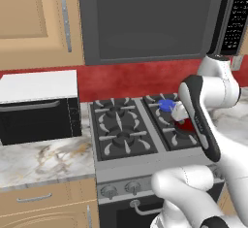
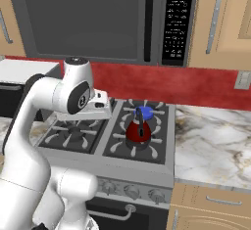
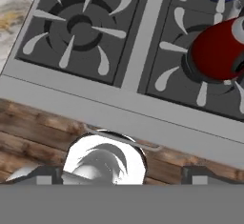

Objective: Turn off the rear right burner of the stove.

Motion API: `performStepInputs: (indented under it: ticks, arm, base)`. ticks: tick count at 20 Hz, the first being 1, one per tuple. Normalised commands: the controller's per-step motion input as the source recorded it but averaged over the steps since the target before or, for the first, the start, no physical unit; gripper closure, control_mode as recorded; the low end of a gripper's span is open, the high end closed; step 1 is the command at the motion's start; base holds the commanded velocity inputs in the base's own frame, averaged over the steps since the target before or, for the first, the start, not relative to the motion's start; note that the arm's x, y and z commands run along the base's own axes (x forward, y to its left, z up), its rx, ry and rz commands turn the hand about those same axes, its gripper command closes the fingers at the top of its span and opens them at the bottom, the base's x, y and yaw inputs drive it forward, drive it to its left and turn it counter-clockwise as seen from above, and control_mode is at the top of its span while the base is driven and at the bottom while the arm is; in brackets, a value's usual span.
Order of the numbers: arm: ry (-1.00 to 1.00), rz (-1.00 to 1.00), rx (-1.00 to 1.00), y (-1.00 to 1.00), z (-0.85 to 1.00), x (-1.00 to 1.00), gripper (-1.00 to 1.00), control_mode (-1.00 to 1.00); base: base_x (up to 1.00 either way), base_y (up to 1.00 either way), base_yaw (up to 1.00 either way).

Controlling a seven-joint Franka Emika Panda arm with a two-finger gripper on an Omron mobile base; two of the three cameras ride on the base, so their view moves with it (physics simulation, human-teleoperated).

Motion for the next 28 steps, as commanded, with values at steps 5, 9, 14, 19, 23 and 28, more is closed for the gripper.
performStepInputs:
  ticks: [5, 9, 14, 19, 23, 28]
  arm:
    - [0.0, 0.27, 0.0, -0.48, -0.3, -0.56, -1.0, -1.0]
    - [0.0, 0.33, -0.08, -0.08, -0.45, -0.63, -1.0, -1.0]
    - [-0.07, 0.35, -0.01, -0.21, -0.32, -0.52, -1.0, -1.0]
    - [-0.17, 0.37, 0.0, -0.31, -0.25, -0.57, -1.0, -1.0]
    - [-0.25, 0.32, 0.01, -0.47, -0.28, -0.46, -1.0, -1.0]
    - [-0.35, 0.21, 0.08, -0.07, -0.41, -0.27, -1.0, -1.0]
  base:
    - [0.0, 0.0, 0.0]
    - [0.0, 0.0, 0.0]
    - [0.0, 0.0, 0.0]
    - [0.0, 0.0, 0.0]
    - [0.0, 0.0, 0.0]
    - [0.0, 0.0, 0.0]
